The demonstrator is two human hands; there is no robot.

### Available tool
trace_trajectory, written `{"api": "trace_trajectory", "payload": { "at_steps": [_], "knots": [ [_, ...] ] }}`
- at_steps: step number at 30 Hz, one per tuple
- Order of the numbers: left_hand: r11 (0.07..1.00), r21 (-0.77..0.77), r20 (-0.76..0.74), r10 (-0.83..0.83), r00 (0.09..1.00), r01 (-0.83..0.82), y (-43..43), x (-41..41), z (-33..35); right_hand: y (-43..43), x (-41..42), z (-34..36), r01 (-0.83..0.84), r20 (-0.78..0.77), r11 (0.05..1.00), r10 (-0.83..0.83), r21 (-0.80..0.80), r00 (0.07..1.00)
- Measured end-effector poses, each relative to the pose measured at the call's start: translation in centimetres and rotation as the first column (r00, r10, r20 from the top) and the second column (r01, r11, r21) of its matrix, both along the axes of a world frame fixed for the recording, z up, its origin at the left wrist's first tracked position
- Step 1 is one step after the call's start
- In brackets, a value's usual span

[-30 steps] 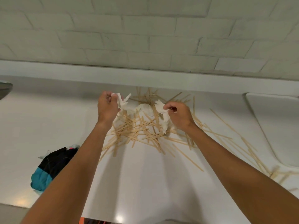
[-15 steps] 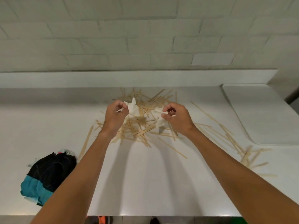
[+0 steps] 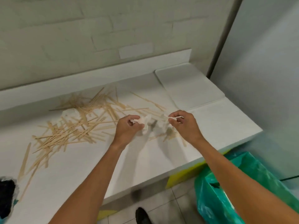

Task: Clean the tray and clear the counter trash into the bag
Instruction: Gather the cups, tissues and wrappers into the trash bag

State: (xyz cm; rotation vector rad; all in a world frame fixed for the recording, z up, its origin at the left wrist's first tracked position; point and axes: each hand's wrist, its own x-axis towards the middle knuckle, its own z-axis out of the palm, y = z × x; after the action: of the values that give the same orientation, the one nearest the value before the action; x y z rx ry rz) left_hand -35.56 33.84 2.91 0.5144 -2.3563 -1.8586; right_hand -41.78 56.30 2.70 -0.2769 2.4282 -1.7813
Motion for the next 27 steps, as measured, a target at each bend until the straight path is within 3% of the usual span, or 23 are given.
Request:
{"api": "trace_trajectory", "payload": {
  "at_steps": [8,14,19,22,25,27],
  "knots": [
    [0.956,-0.056,-0.017,-0.29,0.957,0.289,17.1,1.0,-1.5,18.0,6.4,-2.1,0.261,-0.021,0.965,-0.261,0.026,0.965],
    [0.811,-0.228,-0.006,-0.554,0.832,0.538,30.1,4.0,-4.6,31.6,14.2,-8.3,0.453,0.104,0.85,-0.494,0.268,0.863],
    [0.676,-0.308,0.081,-0.683,0.726,0.67,39.6,5.8,-9.0,39.7,21.2,-13.0,0.49,0.267,0.752,-0.631,0.442,0.728],
    [0.649,-0.326,0.113,-0.696,0.71,0.688,43.9,6.5,-11.6,42.8,24.1,-14.7,0.521,0.331,0.703,-0.698,0.484,0.635],
    [0.649,-0.334,0.152,-0.679,0.718,0.684,46.8,6.5,-14.0,44.4,25.4,-15.8,0.478,0.432,0.738,-0.67,0.477,0.603],
    [0.599,-0.296,0.255,-0.701,0.666,0.744,48.2,6.4,-15.6,44.8,26.0,-15.9,0.446,0.498,0.776,-0.629,0.446,0.597]
  ]
}}
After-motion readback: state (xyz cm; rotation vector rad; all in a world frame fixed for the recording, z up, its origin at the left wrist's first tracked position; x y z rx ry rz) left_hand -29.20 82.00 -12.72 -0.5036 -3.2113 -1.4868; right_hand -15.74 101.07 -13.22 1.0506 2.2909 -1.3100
